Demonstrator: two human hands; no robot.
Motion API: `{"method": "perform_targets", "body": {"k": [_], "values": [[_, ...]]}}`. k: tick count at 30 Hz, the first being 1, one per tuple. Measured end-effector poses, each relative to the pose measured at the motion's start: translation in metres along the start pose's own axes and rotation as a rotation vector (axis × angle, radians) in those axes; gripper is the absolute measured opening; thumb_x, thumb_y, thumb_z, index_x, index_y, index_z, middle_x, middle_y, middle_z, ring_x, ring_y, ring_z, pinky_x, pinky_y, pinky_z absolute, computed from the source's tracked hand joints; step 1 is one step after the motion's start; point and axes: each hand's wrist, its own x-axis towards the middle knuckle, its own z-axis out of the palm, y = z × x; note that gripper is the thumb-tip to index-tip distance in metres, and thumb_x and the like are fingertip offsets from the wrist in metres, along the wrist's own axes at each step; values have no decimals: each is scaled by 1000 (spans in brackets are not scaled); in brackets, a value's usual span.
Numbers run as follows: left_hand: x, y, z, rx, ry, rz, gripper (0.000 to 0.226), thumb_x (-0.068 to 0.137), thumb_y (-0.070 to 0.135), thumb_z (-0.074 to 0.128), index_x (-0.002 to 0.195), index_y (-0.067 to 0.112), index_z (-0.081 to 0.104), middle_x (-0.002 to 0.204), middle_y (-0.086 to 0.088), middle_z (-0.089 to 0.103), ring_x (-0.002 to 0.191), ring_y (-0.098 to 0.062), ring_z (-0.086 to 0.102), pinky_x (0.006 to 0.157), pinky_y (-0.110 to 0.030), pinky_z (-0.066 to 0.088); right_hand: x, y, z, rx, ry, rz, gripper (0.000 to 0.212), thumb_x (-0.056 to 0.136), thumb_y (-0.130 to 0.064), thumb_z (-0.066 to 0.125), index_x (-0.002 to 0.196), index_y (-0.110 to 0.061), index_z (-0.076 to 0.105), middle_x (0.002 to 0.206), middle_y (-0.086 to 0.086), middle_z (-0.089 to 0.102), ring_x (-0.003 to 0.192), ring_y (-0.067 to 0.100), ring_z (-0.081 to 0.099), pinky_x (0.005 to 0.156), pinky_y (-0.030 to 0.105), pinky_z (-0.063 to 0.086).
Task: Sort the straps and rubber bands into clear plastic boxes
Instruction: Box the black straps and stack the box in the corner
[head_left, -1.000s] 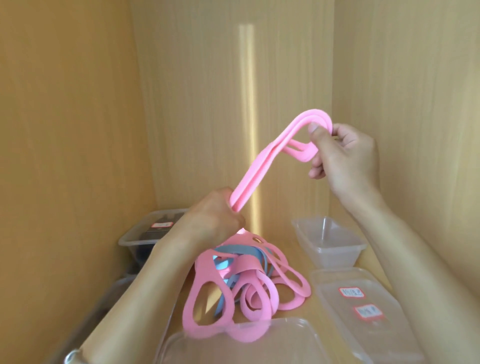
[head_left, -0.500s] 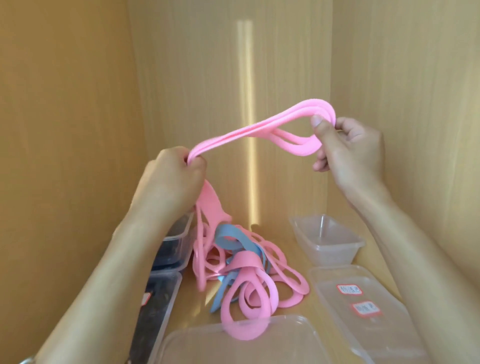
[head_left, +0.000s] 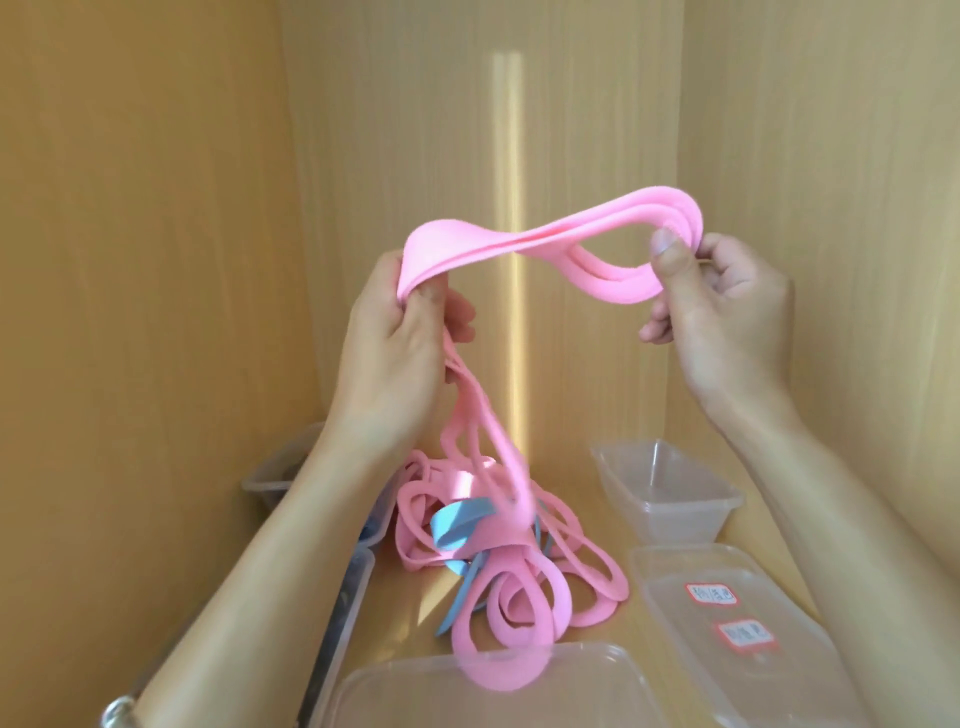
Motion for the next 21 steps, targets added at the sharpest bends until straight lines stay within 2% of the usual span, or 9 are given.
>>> {"method": "perform_targets", "body": {"k": [3,5,7,9,13,15,17,19,21], "values": [[-1,-7,5,4,-18,-65,30,101,39,39,87,19,56,51,7,45,45,-11,43,46,-25,38,0,2,1,-20,-37,22,23,95,-36,60,76,-23,59,46,-8,54,40,7,55,57,34,49],[0,-17,4,73,-26,-127,49,90,60,42,84,14,59,48,9,43,47,-15,40,51,-34,40,1,7,1,-43,-64,53,23,94,-36,61,77,-19,61,45,-8,54,39,7,54,57,36,49],[1,-26,1,161,-50,-162,67,80,75,42,82,10,56,56,3,48,52,-21,43,56,-48,46,2,13,0,-72,-84,89,25,93,-36,61,78,-15,61,45,-8,54,39,8,53,59,40,51],[1,-31,-1,202,-65,-172,63,79,77,42,77,15,51,62,-2,52,55,-23,47,61,-52,50,2,18,-1,-95,-98,112,28,92,-35,62,79,-11,62,45,-7,53,38,8,52,59,41,52],[1,-34,-2,118,-15,-159,57,81,65,43,87,10,52,63,0,49,55,-16,44,56,-37,41,2,25,-2,-125,-167,147,26,91,-34,63,78,-12,63,47,-7,52,39,9,52,54,31,49],[2,-31,-3,30,46,-176,55,86,60,41,90,6,53,60,2,42,54,-15,39,55,-33,37,1,26,-3,-131,-278,171,21,90,-34,65,78,-16,65,47,-6,53,40,10,52,49,24,48],[4,-28,-4,-58,98,-266,46,93,55,39,87,13,53,55,6,39,49,-12,37,54,-31,37,-2,27,-3,-146,-469,198,20,86,-34,69,77,-17,67,48,-5,54,42,11,53,48,23,47],[5,-27,-6,-168,139,-396,42,96,56,38,83,19,53,52,8,38,47,-11,35,57,-31,38,-6,28,-3,-189,-703,230,25,78,-39,73,78,-15,69,51,-5,57,46,11,55,52,23,48],[6,-28,-7,-245,164,-454,43,96,56,38,79,19,51,52,8,37,47,-12,35,58,-31,38,-10,31,0,-210,-921,284,29,69,-41,75,81,-15,71,57,-6,62,53,11,58,59,25,50]]}}
